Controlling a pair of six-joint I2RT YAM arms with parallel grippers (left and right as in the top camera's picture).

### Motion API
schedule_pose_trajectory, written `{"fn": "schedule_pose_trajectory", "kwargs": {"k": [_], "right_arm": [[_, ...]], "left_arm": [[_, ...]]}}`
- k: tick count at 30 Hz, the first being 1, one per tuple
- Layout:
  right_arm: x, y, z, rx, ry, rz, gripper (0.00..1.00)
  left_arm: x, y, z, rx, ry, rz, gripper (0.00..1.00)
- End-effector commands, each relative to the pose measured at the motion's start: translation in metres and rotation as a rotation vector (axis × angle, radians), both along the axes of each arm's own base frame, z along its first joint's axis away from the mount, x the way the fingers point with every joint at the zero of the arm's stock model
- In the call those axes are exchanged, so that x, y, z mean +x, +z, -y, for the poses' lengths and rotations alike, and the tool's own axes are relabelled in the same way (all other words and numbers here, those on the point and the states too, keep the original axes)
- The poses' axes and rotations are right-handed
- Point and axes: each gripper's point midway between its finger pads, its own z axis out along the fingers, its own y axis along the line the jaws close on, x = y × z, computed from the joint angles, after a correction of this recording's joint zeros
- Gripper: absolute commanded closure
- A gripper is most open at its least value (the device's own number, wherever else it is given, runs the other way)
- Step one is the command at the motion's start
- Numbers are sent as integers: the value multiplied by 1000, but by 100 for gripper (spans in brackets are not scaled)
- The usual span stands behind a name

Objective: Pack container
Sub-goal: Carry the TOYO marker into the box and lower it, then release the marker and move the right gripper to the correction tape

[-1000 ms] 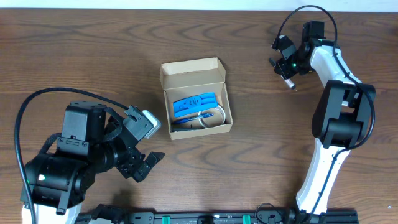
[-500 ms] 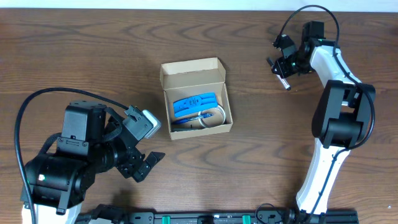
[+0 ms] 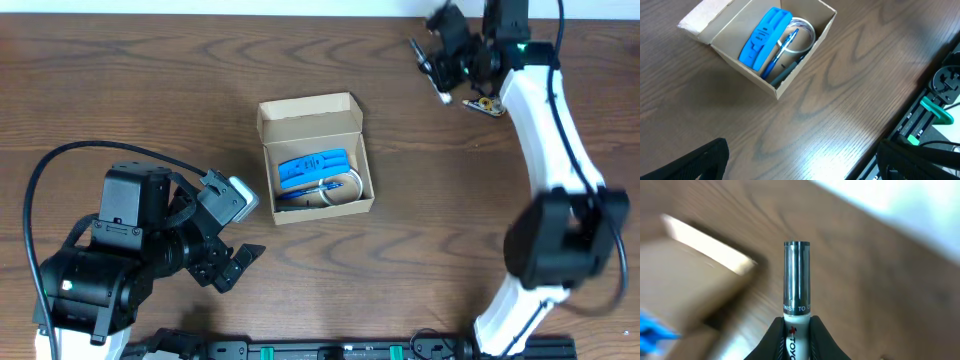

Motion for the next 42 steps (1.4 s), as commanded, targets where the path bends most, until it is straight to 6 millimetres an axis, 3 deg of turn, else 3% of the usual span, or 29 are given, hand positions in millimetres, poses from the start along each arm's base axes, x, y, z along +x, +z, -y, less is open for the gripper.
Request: {"fn": "schedule_pose_trajectory", "kwargs": {"k": [1,4,8,12,17,24,31,40,42], "right_arm": [[-28,52,-54,13,143,105,99],[-55,58,-91,-19,273,111,99],[-105,35,-133,-110,514,40,99],[-149,13,-160,-170,702,-40,99],[-179,-10,-185,-211,851,-98,99],[-184,-70,-195,-285,926,-224,99],[-191,-118,-192,-312,992,-338,99],[-203,-130,-193,-330,1071,-367,99],[-205,-130,-195,-332,1080,-364,93]], "left_arm": [[1,10,1,-12,-15,32,5],[1,10,1,-12,-15,32,5],[1,10,1,-12,-15,32,5],[1,10,1,-12,-15,32,5],[1,10,1,-12,-15,32,5],[1,10,1,-12,-15,32,5],[1,10,1,-12,-15,32,5],[1,10,1,-12,-15,32,5],[1,10,1,-12,-15,32,5]]}}
